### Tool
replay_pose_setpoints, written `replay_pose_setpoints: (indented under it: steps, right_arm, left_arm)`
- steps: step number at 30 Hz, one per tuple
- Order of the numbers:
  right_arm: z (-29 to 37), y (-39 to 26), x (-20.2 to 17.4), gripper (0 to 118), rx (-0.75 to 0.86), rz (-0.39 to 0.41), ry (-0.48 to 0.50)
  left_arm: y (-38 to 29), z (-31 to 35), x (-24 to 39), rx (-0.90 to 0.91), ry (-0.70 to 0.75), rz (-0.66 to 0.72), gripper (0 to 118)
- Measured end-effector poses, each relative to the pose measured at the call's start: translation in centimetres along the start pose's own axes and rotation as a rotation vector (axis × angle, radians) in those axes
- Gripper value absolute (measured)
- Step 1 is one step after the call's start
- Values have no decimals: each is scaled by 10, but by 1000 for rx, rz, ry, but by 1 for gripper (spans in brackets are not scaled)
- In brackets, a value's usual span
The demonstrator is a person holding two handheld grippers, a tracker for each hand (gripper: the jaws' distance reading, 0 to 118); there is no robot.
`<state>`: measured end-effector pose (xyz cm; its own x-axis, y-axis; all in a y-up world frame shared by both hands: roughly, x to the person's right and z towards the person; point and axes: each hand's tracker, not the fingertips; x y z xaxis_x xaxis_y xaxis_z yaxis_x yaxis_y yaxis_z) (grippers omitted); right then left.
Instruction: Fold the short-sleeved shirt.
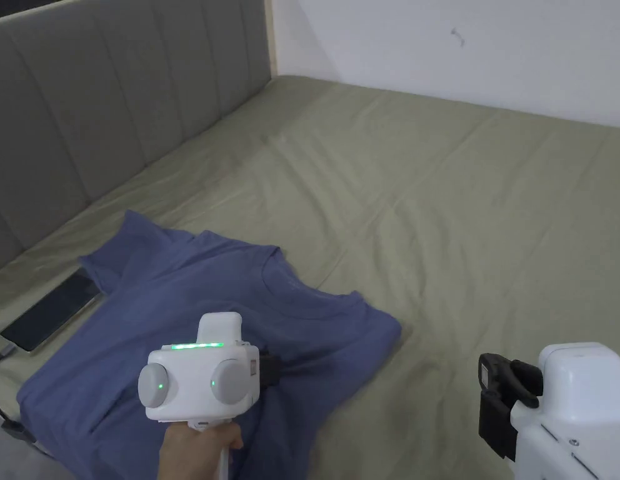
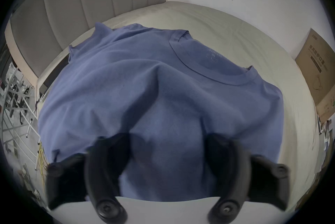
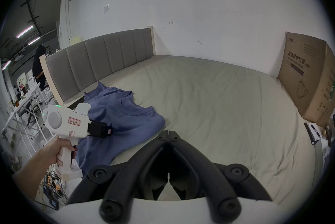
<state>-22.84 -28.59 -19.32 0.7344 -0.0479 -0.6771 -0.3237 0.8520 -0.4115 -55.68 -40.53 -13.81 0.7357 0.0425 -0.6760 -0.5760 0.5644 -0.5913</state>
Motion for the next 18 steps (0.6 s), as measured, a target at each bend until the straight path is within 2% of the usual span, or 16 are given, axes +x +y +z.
replay_pose_setpoints:
  steps: [1,2,4,7,12,18]
  right_arm:
    - [0,0,2,0,-3,-10,2]
    - [0,-1,3,0,-3,-21,4]
    - [2,-3,6,0,-2,-42,11]
    - [5,-6,10,0,-11,-43,9]
    - [17,-5,24,0,1,-50,-24]
    - [34,-3,48,0,40,-126,-69]
  left_arm:
    - [2,4,-2,10,16,33,14]
    - [4,5,-3,12,30,70,1]
    - [6,-6,-3,-52,10,57,1]
    - [8,-1,-4,-33,25,24,1]
    - [18,23,-28,-20,-101,238,1]
    - [45,86,-42,79,-158,232,1]
